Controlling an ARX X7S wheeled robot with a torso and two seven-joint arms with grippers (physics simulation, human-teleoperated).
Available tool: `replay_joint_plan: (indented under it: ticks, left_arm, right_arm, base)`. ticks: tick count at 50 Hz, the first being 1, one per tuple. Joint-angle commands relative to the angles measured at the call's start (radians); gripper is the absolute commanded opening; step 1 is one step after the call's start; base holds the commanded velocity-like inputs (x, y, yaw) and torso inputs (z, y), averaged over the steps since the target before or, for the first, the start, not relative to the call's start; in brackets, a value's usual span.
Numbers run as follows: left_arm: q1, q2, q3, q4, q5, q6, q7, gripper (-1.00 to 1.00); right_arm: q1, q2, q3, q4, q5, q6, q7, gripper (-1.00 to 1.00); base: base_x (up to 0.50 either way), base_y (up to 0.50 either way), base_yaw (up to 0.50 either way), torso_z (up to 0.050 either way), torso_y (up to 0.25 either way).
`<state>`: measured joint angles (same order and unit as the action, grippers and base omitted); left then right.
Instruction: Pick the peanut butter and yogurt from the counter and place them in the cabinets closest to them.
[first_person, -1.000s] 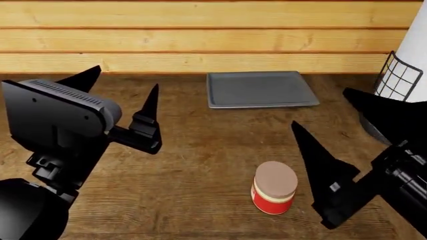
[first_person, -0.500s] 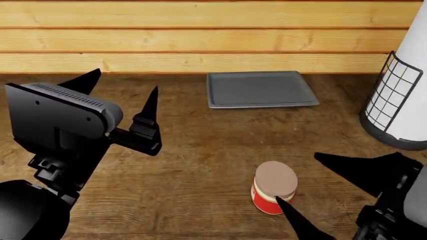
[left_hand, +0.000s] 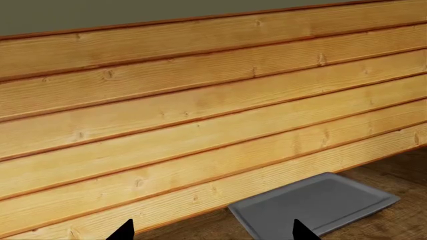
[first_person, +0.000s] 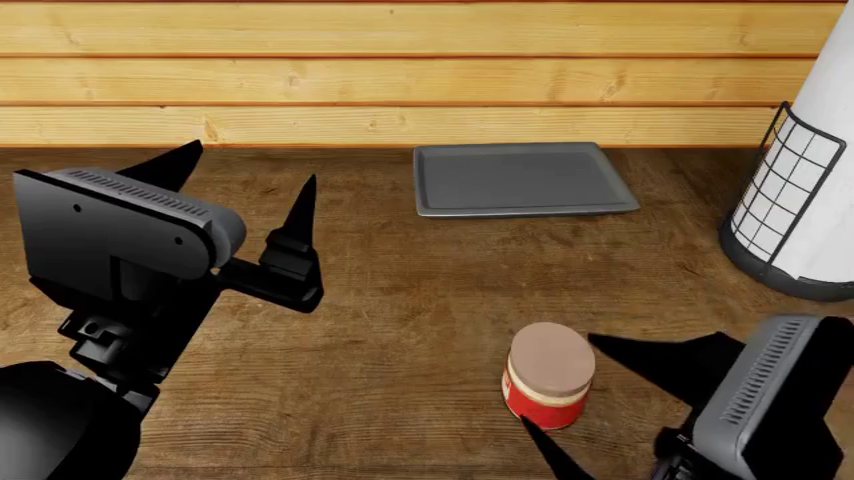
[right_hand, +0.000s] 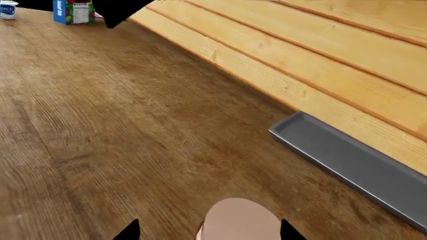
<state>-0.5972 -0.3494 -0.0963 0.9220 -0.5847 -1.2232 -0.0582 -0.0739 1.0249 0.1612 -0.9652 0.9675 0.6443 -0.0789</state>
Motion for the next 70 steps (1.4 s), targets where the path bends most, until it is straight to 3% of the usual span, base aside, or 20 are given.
replay_joint_plan:
  ticks: [1,16,51,52,70]
  left_arm:
    - [0.007,-0.007,-0.001,-0.003,-0.007,0.009,-0.005,1.0]
    - [0.019,-0.016,0.003,-0.014,-0.009,0.03,-0.01,1.0]
    - [0.031,-0.033,0.016,-0.034,-0.015,0.063,-0.026,1.0]
    - [0.031,-0.033,0.016,-0.034,-0.016,0.063,-0.027,1.0]
    - [0.049,-0.042,0.034,-0.043,-0.012,0.085,-0.035,1.0]
  right_arm:
    - [0.013,0.007,-0.113,0.053,-0.099,-0.032,0.005,1.0]
    - [0.12,-0.04,-0.192,0.17,-0.132,0.004,0.005,1.0]
    - [0.136,-0.193,-0.317,0.466,-0.218,-0.079,-0.089,1.0]
    - [0.14,-0.196,-0.317,0.469,-0.217,-0.079,-0.089,-1.0]
    - [0.228,-0.158,-0.22,0.292,-0.109,-0.023,0.012,-1.0]
  base:
    - [0.0,0.0,0.0,0.0,0.0]
    - [0.0,0.0,0.0,0.0,0.0]
    - [0.0,0.0,0.0,0.0,0.0]
    - [0.0,0.0,0.0,0.0,0.0]
    - [0.01,0.0,0.0,0.0,0.0]
